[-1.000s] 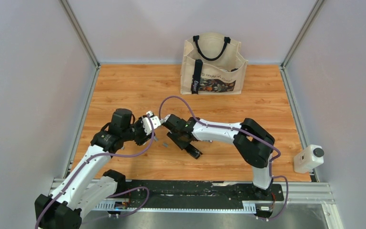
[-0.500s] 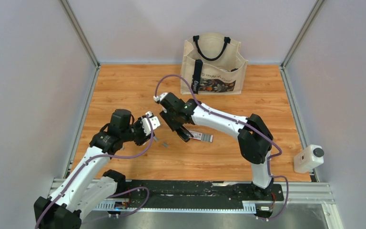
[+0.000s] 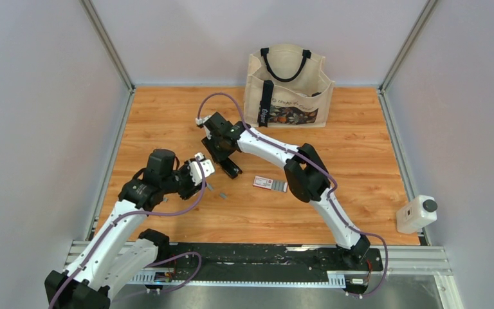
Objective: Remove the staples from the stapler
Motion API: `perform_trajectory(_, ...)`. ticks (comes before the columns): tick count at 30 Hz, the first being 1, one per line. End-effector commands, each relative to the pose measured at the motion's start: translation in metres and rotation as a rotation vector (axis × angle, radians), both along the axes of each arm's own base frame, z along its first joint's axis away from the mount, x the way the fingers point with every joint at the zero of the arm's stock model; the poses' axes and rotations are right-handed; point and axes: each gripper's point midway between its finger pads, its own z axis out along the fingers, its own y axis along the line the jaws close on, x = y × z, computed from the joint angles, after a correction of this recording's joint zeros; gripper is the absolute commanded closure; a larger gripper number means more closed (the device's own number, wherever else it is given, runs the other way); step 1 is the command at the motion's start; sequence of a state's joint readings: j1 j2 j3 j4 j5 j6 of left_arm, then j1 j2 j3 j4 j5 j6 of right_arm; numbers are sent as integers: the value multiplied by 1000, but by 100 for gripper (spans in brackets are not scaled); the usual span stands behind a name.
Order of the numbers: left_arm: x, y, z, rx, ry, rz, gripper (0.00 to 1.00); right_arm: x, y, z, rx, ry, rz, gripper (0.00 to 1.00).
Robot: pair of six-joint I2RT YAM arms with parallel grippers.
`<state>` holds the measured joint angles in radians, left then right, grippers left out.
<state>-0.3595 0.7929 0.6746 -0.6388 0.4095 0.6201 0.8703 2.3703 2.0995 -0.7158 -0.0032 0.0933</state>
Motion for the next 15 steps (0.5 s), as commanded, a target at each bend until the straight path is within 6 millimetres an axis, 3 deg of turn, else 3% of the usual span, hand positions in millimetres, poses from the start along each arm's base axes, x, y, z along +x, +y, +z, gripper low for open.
perform_trajectory(1, -1, -1, 13, -10, -29, -28, 46, 20, 30, 18, 134, -22, 20, 71)
perform_trajectory(2, -2, -1, 12, -10, -25, -29, 46, 24, 36, 27, 160, -31, 20, 71)
perform_trajectory(6, -4, -3, 10, -14, -14, -37, 46, 25, 46, 17, 181, -5, 26, 65)
perform_trajectory(8, -4, -3, 7, -11, -7, -46, 46, 27, 50, 18, 197, -10, 23, 51)
perform_trajectory(9, -5, -3, 4, -7, -5, -49, 45, 27, 52, 20, 209, -10, 23, 35)
perform_trajectory(12, -4, -3, -2, 6, -1, -61, 45, 29, 49, 26, 214, -14, 4, 15)
perform_trajectory(15, -1, -3, -6, 23, -4, -79, 44, 31, 41, 50, 239, -34, -9, 9)
